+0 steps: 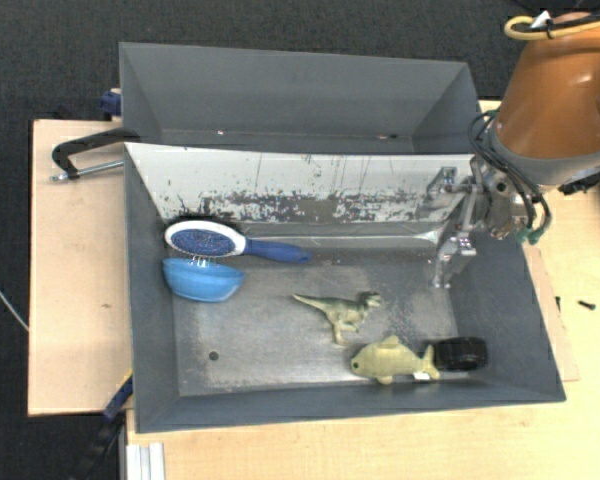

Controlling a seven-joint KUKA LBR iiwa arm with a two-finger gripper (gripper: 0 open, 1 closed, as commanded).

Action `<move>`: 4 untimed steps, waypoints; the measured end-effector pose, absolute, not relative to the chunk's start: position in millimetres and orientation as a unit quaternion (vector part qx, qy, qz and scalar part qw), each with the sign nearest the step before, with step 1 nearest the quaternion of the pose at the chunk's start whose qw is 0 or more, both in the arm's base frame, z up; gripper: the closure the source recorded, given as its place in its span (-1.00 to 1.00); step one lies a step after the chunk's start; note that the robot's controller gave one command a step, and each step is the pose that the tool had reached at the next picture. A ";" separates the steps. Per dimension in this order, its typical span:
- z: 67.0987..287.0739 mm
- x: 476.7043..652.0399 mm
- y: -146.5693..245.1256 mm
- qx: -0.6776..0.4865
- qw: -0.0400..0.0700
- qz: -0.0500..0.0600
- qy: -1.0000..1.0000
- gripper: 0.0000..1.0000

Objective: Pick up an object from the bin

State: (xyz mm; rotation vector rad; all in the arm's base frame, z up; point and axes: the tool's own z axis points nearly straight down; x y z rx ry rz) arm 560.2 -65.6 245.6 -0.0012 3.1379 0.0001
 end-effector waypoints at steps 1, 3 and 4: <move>140.5 592.2 -32.3 -0.053 -0.002 0.001 0.999 -1.00; 75.0 521.5 -23.3 -0.146 0.008 0.000 0.989 1.00; 243.8 517.7 -24.0 -0.231 0.007 -0.001 0.973 1.00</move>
Offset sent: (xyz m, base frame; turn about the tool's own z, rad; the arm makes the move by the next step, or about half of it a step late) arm 0.0323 0.0308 -0.1014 -0.1036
